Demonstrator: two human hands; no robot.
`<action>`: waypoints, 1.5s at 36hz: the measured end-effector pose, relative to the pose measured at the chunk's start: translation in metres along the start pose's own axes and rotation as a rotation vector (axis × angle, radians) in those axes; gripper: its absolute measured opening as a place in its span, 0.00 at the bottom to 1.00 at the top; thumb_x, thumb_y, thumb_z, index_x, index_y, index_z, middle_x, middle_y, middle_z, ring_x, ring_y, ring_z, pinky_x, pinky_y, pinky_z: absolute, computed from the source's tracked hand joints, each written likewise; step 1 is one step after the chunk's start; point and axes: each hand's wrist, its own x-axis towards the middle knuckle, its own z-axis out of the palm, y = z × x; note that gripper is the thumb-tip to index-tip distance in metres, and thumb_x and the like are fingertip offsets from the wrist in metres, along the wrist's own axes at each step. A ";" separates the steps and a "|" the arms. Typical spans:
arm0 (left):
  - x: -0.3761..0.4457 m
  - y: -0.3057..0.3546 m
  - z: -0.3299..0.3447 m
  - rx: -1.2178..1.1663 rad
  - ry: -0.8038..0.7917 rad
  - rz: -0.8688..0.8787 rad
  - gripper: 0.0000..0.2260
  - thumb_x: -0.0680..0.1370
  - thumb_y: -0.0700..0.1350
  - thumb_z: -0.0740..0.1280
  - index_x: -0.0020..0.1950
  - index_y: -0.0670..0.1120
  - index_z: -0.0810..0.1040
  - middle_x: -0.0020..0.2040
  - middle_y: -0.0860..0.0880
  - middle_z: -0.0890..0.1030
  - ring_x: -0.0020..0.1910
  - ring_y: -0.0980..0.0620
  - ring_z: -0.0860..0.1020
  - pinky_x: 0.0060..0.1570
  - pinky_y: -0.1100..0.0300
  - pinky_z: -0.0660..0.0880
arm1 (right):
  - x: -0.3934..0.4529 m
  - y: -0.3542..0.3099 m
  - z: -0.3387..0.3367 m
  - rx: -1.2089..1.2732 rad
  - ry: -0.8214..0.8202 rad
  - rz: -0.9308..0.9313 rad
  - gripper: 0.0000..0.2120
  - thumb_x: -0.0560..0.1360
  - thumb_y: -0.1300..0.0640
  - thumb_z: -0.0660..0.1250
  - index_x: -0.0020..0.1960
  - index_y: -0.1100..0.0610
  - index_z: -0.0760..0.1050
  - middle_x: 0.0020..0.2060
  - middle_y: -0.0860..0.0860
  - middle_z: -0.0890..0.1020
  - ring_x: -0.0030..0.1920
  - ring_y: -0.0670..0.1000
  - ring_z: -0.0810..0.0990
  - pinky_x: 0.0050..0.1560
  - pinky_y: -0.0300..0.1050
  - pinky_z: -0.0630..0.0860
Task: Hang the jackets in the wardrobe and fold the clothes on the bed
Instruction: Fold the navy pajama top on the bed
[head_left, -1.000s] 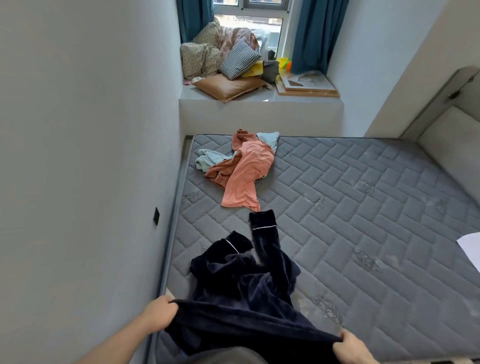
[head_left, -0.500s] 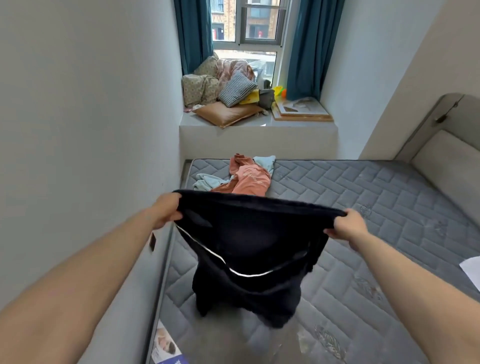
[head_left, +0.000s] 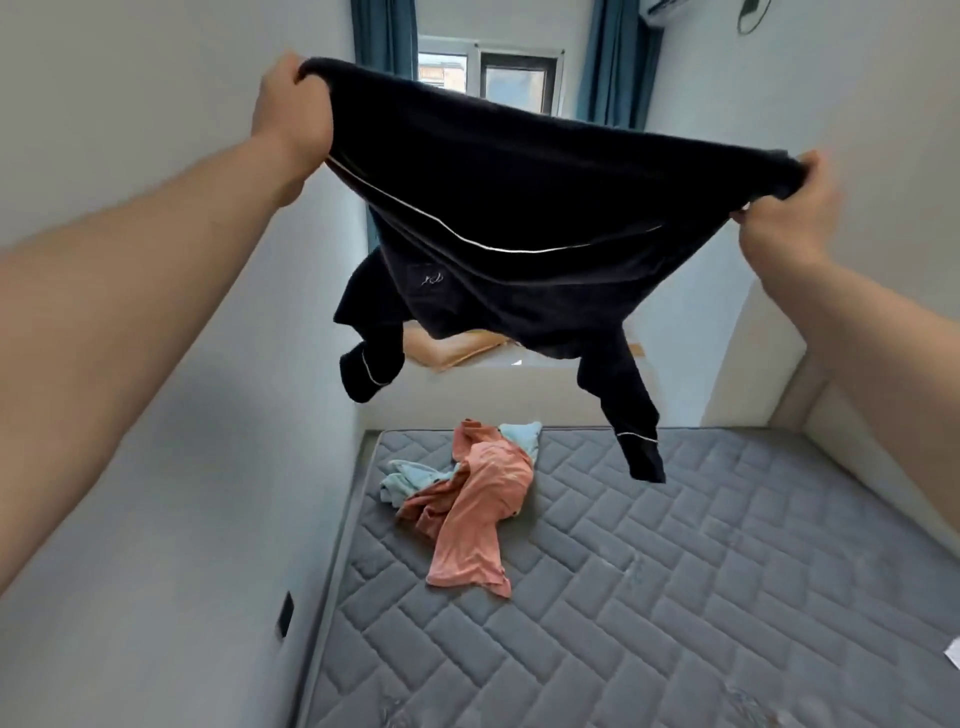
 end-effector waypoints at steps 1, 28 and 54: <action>-0.006 -0.001 -0.003 0.010 -0.005 0.010 0.08 0.74 0.42 0.52 0.39 0.54 0.65 0.38 0.55 0.69 0.38 0.57 0.66 0.37 0.61 0.64 | -0.007 0.000 -0.004 -0.002 -0.007 -0.006 0.14 0.62 0.64 0.54 0.45 0.51 0.67 0.41 0.46 0.74 0.47 0.52 0.76 0.54 0.60 0.82; -0.558 -0.253 -0.001 0.433 -0.595 -0.930 0.08 0.80 0.35 0.58 0.48 0.44 0.74 0.51 0.39 0.81 0.49 0.43 0.77 0.49 0.53 0.73 | -0.396 0.285 -0.190 -0.805 -1.041 0.648 0.08 0.72 0.70 0.63 0.48 0.63 0.77 0.44 0.60 0.84 0.44 0.59 0.83 0.39 0.51 0.82; -0.721 -0.234 -0.034 0.881 -1.312 -0.897 0.13 0.81 0.44 0.59 0.61 0.44 0.80 0.59 0.47 0.81 0.62 0.46 0.78 0.55 0.59 0.74 | -0.501 0.311 -0.265 -1.105 -1.770 0.734 0.13 0.79 0.50 0.65 0.58 0.57 0.76 0.47 0.49 0.74 0.47 0.52 0.80 0.35 0.39 0.82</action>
